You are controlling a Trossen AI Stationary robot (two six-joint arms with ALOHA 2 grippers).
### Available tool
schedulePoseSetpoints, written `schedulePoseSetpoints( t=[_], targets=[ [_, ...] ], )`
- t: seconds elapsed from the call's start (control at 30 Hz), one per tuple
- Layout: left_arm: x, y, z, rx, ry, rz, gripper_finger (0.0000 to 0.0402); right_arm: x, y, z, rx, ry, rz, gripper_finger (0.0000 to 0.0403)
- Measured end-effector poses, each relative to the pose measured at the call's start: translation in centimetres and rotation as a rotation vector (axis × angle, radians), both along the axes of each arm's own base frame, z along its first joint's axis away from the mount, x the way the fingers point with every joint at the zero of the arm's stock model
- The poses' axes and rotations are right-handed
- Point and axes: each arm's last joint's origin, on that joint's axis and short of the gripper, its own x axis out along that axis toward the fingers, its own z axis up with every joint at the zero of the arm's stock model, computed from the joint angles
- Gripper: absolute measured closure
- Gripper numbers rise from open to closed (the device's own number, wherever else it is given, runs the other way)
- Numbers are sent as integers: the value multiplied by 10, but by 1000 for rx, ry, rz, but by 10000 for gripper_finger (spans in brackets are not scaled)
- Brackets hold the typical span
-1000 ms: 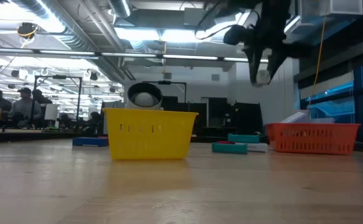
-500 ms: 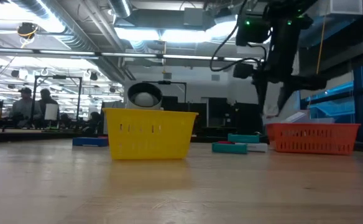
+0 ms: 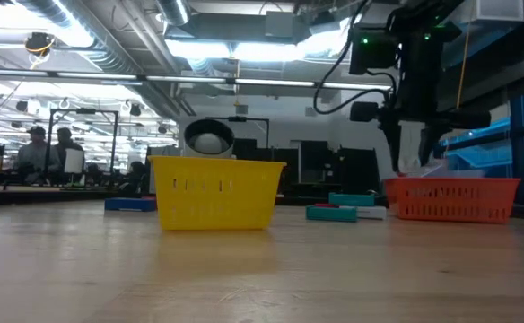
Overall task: Pick & Place Office items
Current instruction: Put the violet charger adapter into the orange basket, then put the top light blue digital clock into the yellow basket
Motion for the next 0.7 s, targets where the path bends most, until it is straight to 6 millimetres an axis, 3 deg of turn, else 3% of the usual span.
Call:
schedulePoseSetpoints(
  t=[0.17, 0.37, 0.53, 0.7],
  targets=[
    [0, 0, 0, 0, 0, 0, 151, -1, -1, 0, -18, 12, 7, 262],
    [0, 0, 0, 0, 0, 1, 151, 1, -1, 0, -43, 2, 17, 177],
    [0, 1, 0, 15, 1, 20, 151, 1, -1, 1, -57, -2, 39, 143],
    [-1, 3, -1, 67, 14, 83, 151, 3, 8, 24, -242, -76, 86, 137]
  ],
)
